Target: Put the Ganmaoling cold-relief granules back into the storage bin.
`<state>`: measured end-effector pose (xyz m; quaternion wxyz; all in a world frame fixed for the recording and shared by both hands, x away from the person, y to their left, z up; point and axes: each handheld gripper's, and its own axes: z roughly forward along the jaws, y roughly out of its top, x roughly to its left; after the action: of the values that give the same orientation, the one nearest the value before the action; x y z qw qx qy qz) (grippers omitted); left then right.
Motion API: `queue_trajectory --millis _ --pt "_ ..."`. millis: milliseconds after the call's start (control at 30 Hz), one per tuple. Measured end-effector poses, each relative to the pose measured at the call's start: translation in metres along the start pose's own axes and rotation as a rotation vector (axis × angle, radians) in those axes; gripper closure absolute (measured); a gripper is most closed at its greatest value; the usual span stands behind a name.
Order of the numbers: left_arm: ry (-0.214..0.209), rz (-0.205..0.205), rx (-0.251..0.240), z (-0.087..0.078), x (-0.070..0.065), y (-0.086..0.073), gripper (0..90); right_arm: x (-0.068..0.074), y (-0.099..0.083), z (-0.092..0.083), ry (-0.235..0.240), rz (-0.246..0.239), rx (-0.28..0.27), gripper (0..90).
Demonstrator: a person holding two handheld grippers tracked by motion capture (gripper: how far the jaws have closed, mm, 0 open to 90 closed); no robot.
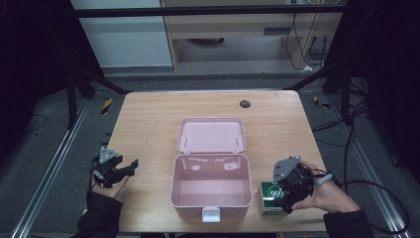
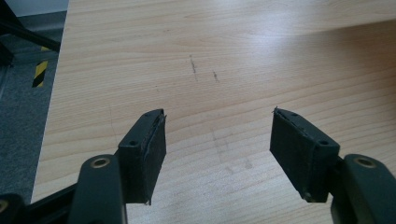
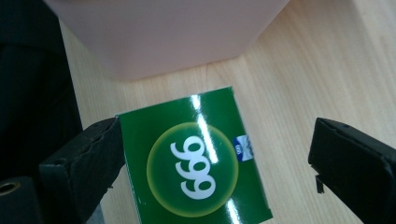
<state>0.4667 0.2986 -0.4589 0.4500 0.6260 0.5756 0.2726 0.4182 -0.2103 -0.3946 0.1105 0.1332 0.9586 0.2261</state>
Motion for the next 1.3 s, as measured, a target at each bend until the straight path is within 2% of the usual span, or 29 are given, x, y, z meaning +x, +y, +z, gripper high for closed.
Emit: queue_trajectory --millis 500,733,867,1000,1300 --pt "-0.002 0.009 0.002 0.001 -0.001 -0.001 34.9 0.003 -0.006 0.018 0.070 -0.039 0.052 2.9" --pt "-0.001 0.010 0.007 0.002 -0.001 -0.002 34.9 0.003 -0.011 0.028 0.089 -0.036 0.079 3.4" --pt "-0.001 0.014 0.010 0.003 -0.001 -0.002 34.9 0.004 -0.010 0.033 0.100 -0.056 0.100 3.2" --pt "-0.005 0.015 0.009 0.003 -0.002 -0.002 34.9 0.003 -0.009 0.037 0.101 -0.050 0.112 4.2" --pt "-0.005 0.018 0.007 0.003 -0.002 -0.002 34.9 0.000 -0.007 0.049 0.135 -0.078 0.160 7.3"
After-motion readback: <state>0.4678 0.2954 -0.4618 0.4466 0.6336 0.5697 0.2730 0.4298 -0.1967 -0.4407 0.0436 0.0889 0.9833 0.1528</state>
